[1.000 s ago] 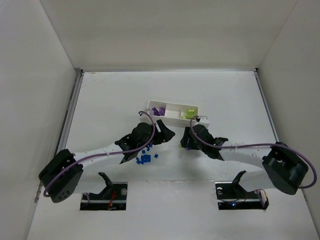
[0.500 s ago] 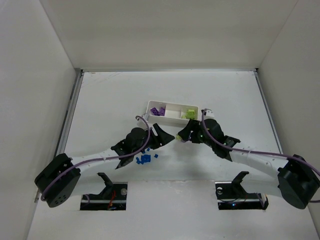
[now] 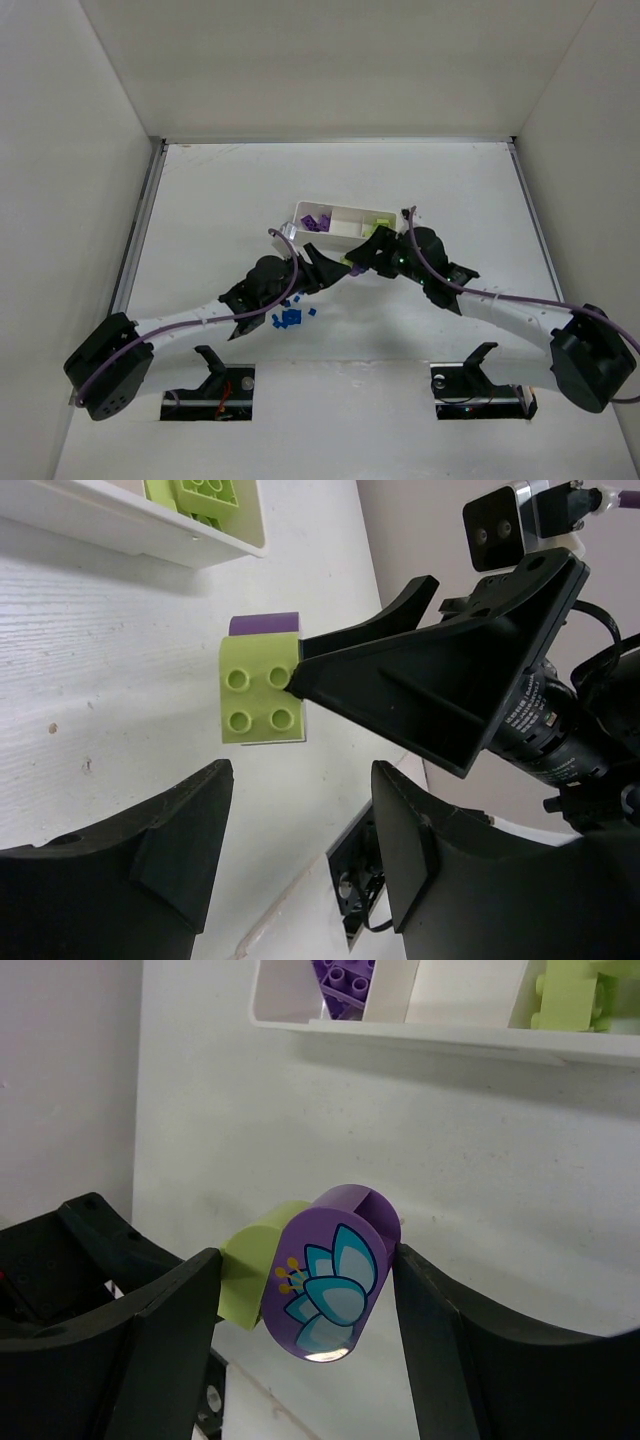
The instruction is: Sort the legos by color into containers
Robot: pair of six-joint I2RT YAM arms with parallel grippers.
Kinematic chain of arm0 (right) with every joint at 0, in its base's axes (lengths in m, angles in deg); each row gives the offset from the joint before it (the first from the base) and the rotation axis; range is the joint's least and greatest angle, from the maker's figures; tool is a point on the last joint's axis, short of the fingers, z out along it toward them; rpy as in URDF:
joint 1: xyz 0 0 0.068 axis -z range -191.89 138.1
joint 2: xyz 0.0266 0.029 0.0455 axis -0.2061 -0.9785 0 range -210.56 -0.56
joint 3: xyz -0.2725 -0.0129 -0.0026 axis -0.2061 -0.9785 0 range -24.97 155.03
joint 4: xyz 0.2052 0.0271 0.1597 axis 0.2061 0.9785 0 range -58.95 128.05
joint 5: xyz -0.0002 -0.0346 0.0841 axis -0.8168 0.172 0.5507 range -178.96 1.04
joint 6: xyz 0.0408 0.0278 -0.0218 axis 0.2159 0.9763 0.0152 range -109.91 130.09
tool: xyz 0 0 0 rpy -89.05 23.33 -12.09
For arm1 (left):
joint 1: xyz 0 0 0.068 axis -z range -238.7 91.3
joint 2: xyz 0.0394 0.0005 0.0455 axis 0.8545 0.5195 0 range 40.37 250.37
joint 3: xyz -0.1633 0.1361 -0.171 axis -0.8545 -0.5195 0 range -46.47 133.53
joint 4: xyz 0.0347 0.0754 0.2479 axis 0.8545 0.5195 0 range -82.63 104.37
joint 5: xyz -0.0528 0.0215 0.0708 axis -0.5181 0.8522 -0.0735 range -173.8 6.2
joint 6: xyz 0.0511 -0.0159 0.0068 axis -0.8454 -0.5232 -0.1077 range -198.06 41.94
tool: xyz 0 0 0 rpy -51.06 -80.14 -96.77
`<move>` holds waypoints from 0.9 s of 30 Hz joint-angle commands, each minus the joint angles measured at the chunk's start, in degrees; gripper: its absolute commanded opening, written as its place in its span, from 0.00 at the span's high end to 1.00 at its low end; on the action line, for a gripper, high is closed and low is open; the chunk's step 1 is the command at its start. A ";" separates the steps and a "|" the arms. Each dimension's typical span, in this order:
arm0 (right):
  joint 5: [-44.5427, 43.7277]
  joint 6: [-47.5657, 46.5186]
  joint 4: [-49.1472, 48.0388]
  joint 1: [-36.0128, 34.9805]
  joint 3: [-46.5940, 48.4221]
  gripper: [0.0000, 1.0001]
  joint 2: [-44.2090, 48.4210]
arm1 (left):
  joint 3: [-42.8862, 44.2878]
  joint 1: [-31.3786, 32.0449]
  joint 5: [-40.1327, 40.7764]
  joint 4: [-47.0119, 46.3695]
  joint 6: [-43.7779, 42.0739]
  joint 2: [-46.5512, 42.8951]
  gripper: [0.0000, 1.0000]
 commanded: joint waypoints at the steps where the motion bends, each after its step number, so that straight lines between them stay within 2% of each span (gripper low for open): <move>1: 1.89 2.68 -4.30 0.71 1.75 0.42 1.19 | 0.43 -0.33 1.24 -3.31 -2.28 0.18 0.46; 19: 5.06 5.93 -6.68 1.14 -0.45 0.42 1.10 | 1.23 -0.24 3.26 -10.07 -4.21 3.87 0.49; 27: 5.06 6.81 -7.20 1.06 -1.24 0.42 1.36 | 0.70 0.55 4.41 -11.83 -5.27 3.69 0.57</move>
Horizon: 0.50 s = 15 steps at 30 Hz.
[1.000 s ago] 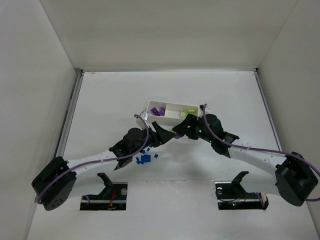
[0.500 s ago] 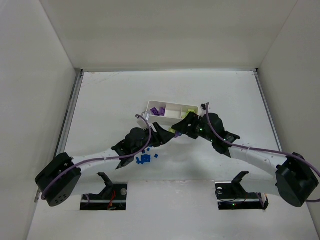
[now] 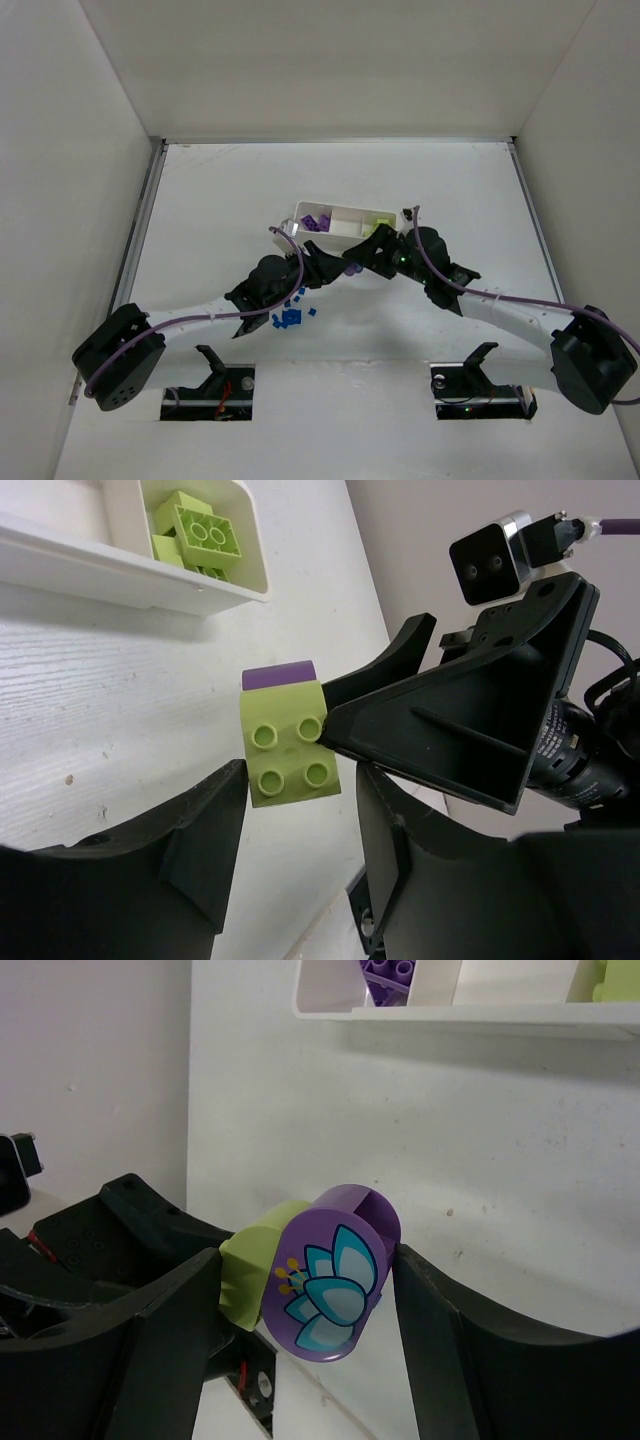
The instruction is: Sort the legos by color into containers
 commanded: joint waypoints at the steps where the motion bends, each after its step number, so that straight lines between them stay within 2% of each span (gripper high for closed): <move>1: 0.73 1.13 -4.52 0.23 -0.65 0.42 0.95 | 0.65 0.40 1.28 -4.88 -1.31 -0.20 0.58; 5: 1.34 1.74 -5.04 0.14 -0.83 0.42 1.04 | 0.65 0.57 1.28 -4.88 -1.22 -0.02 0.64; 11: 2.31 2.88 -6.36 0.14 -1.09 0.42 0.86 | 0.48 0.84 1.99 -4.88 -1.05 -0.29 0.65; 15: 3.36 4.20 -8.20 0.14 -1.62 0.42 0.42 | -0.22 1.10 3.82 -4.88 -0.52 -1.07 0.78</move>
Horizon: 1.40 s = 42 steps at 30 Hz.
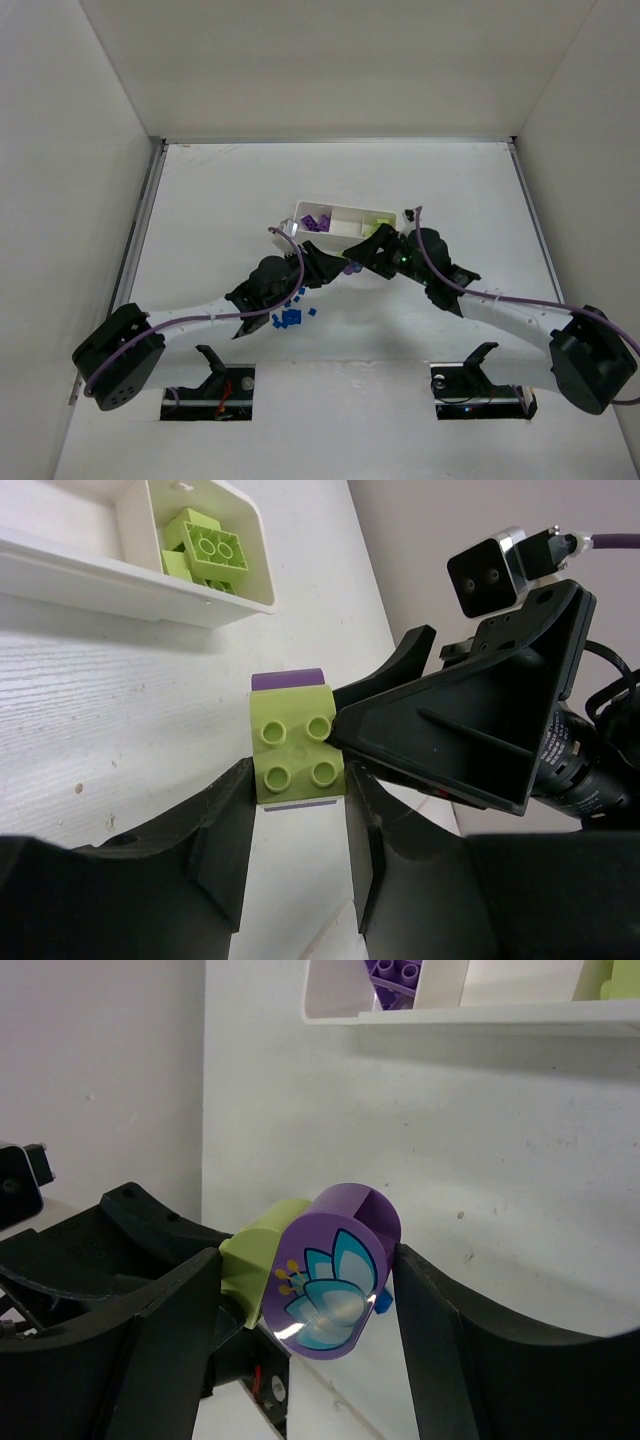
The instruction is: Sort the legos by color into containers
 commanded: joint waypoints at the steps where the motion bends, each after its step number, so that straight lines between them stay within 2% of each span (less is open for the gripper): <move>1: 3.34 2.43 -6.46 0.07 -0.74 0.42 0.33 | -0.46 0.64 2.43 -4.49 0.40 -1.45 0.82; 5: 3.96 3.40 -7.52 0.34 -1.01 0.39 0.24 | -1.69 1.35 4.72 -4.40 1.28 -4.17 0.88; 10: 3.96 3.23 -7.34 0.42 -0.31 0.23 2.44 | -3.01 0.56 6.30 -2.65 2.42 -9.18 0.89; 14: 3.87 3.40 -7.87 1.56 -0.13 0.15 4.72 | -3.98 -0.15 6.57 -1.68 3.73 -11.73 0.89; 18: 4.05 3.67 -10.67 3.15 -0.65 0.10 6.13 | -5.30 -1.99 6.39 -1.68 7.07 -14.45 0.89; 23: 5.10 4.37 -19.19 3.06 -1.71 0.07 5.96 | -6.79 -5.24 5.69 -1.68 13.04 -18.67 0.88; 30: 6.77 7.61 -37.47 1.57 -1.62 0.07 -3.87 | -7.23 -10.25 0.69 -3.43 22.01 -20.69 0.87; 35: 8.09 9.99 -47.58 -0.19 -0.66 0.10 -10.64 | -7.94 -10.87 0.24 -3.52 23.60 -22.45 0.87; 39: 8.53 12.54 -53.30 -0.98 0.05 0.16 -15.04 | -8.20 -11.14 0.06 -3.61 23.78 -23.07 0.87; 42: 9.14 15.17 -57.60 -1.25 0.31 0.27 -18.03 | -8.38 -10.34 0.94 -3.61 23.60 -22.72 0.87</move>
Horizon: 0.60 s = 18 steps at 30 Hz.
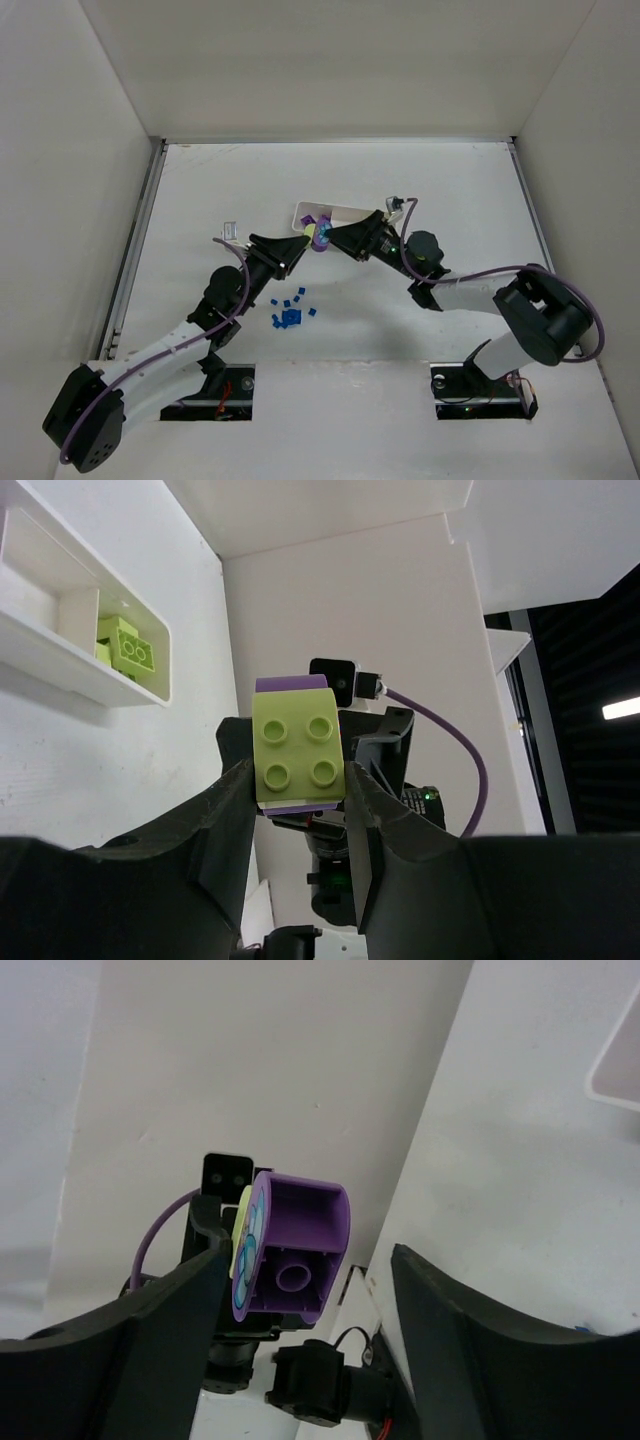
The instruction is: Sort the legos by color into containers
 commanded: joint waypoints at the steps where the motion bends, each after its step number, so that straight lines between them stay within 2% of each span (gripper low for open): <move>1: 1.56 4.14 -13.30 -0.66 2.10 0.30 -2.86 | -0.38 0.41 -0.32 -4.05 1.00 -0.49 0.87; 5: 2.35 6.43 -18.15 -0.83 2.98 0.36 -6.56 | -0.82 1.02 -0.24 -4.84 0.74 0.04 0.87; 7: 2.70 7.57 -19.56 -1.18 3.77 0.46 -8.40 | -0.99 1.11 0.03 -5.28 0.91 0.48 0.87; 10: 2.79 8.28 -20.09 -1.18 4.04 0.55 -9.38 | -1.17 0.50 -0.32 -5.19 0.65 0.22 0.87; 15: 2.27 7.31 -18.07 -0.92 2.02 0.66 -6.92 | -2.14 -1.07 0.21 -4.32 -0.93 -0.75 0.87; 18: 2.44 5.21 -15.18 0.92 -0.17 0.68 -3.59 | -2.40 -4.06 -1.29 -2.74 -2.77 -2.33 0.87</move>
